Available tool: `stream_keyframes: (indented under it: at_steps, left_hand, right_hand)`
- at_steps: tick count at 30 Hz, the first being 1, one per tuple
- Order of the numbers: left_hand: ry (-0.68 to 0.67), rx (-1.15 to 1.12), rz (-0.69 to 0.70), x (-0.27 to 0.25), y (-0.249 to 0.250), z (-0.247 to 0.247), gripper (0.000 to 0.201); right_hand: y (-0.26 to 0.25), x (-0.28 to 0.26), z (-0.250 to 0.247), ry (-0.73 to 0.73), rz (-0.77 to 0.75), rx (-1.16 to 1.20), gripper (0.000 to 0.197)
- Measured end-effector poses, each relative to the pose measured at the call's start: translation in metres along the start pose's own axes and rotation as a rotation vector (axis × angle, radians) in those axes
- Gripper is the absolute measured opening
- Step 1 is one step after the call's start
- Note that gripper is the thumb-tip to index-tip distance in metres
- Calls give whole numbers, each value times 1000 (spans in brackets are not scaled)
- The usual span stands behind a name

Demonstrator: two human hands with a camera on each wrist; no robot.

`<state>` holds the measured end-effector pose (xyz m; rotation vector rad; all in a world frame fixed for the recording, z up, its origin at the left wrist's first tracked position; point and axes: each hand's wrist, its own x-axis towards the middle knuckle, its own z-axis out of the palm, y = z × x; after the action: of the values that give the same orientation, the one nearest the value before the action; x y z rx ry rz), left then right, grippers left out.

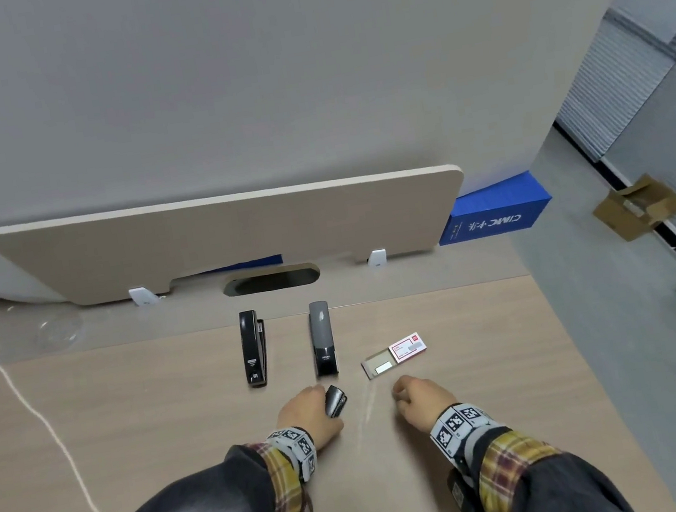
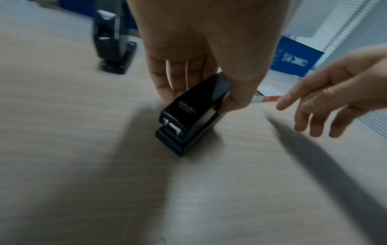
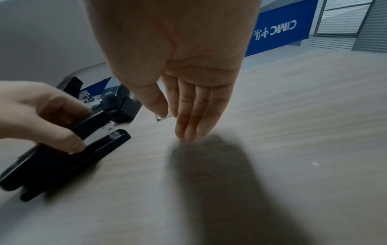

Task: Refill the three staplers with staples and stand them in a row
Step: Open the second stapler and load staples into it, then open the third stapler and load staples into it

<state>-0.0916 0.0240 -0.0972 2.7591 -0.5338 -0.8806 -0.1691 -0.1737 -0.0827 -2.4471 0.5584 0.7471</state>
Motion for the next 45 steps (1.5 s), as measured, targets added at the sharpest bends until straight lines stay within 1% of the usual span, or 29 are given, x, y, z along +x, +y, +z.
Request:
stream_keyframes:
  at_steps: [3, 11, 17, 22, 30, 36, 43, 45]
  left_hand:
    - [47, -133, -102, -1, -19, -14, 41]
    - [162, -419, -223, 8, -42, -45, 29]
    - [184, -406, -245, 25, -40, -52, 31]
    - [146, -365, -237, 47, -27, -54, 34]
    - [133, -370, -281, 82, -18, -56, 39]
    - [159, -368, -322, 98, -14, -55, 38]
    - [171, -430, -252, 103, -20, -58, 47]
    - [209, -454, -242, 97, -23, -60, 46]
  right_hand:
    - [-24, 7, -3, -2, -43, -14, 30]
    - [-88, 21, -5, 6, -158, -63, 32]
    - [-101, 30, -12, 23, -166, -83, 31]
    - [-107, 43, -26, 64, -145, -89, 30]
    - [-103, 63, -36, 82, -141, -61, 29]
    - [-102, 74, -39, 91, -135, -60, 30]
    - [-105, 78, -41, 99, -119, -54, 30]
    - [-108, 77, -41, 120, -118, -43, 30]
